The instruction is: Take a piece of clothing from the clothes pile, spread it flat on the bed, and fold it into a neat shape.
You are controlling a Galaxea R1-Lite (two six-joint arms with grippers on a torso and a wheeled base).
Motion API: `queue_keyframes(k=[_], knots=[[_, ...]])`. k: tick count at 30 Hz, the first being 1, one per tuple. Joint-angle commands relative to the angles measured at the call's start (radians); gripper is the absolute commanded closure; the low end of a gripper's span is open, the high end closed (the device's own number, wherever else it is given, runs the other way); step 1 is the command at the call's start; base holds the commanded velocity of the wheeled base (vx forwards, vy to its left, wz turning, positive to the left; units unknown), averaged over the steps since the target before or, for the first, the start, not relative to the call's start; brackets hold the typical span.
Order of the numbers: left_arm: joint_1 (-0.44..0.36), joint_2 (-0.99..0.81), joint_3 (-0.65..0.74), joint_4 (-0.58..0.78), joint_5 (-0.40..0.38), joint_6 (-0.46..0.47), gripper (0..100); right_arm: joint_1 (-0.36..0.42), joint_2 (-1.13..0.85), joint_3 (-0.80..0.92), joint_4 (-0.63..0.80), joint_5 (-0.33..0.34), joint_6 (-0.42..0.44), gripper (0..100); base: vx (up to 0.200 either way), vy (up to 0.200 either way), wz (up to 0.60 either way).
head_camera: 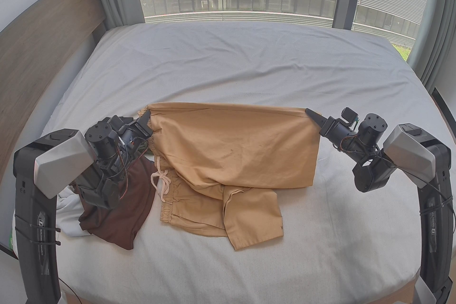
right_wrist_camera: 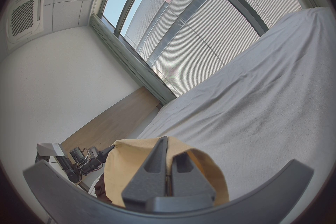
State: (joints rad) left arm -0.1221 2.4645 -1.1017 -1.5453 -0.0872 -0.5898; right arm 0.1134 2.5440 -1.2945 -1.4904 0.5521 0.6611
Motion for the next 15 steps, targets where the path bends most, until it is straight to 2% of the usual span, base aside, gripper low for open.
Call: queue_keyframes(k=[1, 15], knots=[[0.001, 0.06, -0.049, 0.001, 0.004, -0.001, 100, -0.004, 0.042, -0.066, 0.022, -0.003, 0.0, 100, 0.0, 0.0, 0.0], [0.001, 0.128, -0.175, 0.025, 0.003, -0.001, 100, -0.014, 0.105, -0.243, 0.119, -0.006, -0.001, 100, 0.0, 0.0, 0.0]])
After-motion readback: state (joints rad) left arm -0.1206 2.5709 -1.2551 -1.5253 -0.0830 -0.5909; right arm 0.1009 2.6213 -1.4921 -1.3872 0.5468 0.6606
